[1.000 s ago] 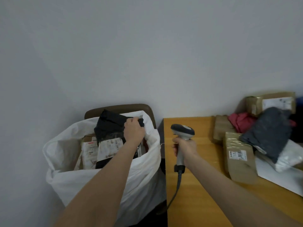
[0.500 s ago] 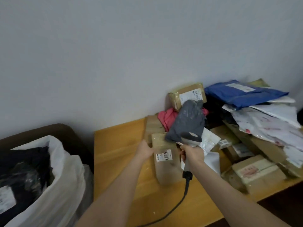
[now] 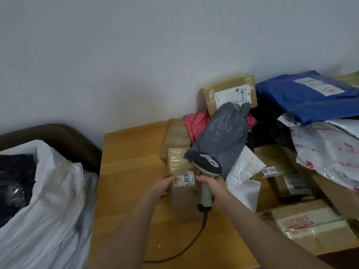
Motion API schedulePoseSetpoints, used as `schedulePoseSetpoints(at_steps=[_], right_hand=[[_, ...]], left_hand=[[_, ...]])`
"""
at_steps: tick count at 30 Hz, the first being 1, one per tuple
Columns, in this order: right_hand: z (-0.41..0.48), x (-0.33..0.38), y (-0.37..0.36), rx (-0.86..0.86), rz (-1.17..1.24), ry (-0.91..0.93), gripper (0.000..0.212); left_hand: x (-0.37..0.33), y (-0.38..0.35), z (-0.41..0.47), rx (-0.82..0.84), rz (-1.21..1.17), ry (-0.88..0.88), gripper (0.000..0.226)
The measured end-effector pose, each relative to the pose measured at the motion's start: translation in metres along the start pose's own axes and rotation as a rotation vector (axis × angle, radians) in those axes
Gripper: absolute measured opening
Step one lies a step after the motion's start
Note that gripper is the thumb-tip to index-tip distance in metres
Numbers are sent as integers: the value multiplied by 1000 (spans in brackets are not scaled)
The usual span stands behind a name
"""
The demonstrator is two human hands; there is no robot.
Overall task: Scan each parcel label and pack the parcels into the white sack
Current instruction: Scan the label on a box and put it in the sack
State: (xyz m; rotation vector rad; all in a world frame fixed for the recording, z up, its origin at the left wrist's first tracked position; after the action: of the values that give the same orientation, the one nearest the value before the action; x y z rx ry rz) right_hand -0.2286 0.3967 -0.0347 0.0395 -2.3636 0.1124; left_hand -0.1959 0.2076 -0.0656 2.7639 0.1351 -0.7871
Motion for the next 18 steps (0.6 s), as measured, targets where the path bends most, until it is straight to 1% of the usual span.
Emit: schedulePoseSetpoints(at_steps=[3,5,6,7,9,11,12,13,15,18], right_hand=[[-5,16,-5,23,20,33,14],[-11,26,-12,37,86,36,19],[-16,32,-16,52,135,49,18],[-20,38,-19,65,183,71,15],[-28,52,-23,69,283,115,9],[-35,62,-24,38,348,141,12],[-38,67,-25,23,344,149,15],[-39,68,-25,14,328,145,19],[-50,69,-37,10,274,139,28],[-52,63,-40,-32,208,111,38]], left_hand=[[-16,18,-12,23,-80,-95,33],[-32,36,-23,5,-52,-215,39],[-41,46,-29,-22,-3,-302,44],[-51,57,-35,-73,77,-399,49],[-66,78,-50,-258,320,-591,50],[-77,93,-70,-477,624,-779,47],[-81,99,-81,-561,755,-879,46],[-81,100,-88,-610,845,-973,47],[-80,111,-109,-669,948,-1141,51],[-82,114,-126,-728,983,-1291,52]])
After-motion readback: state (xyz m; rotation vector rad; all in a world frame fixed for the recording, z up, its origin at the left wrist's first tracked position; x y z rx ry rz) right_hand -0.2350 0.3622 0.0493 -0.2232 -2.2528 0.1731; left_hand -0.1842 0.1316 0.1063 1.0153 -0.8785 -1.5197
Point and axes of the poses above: each hand's wrist, its own z-axis towards the middle knuckle, its own y-axis out of the back of the hand, x = y × z, the point moved 5 cm from there along z, towards the middle knuckle
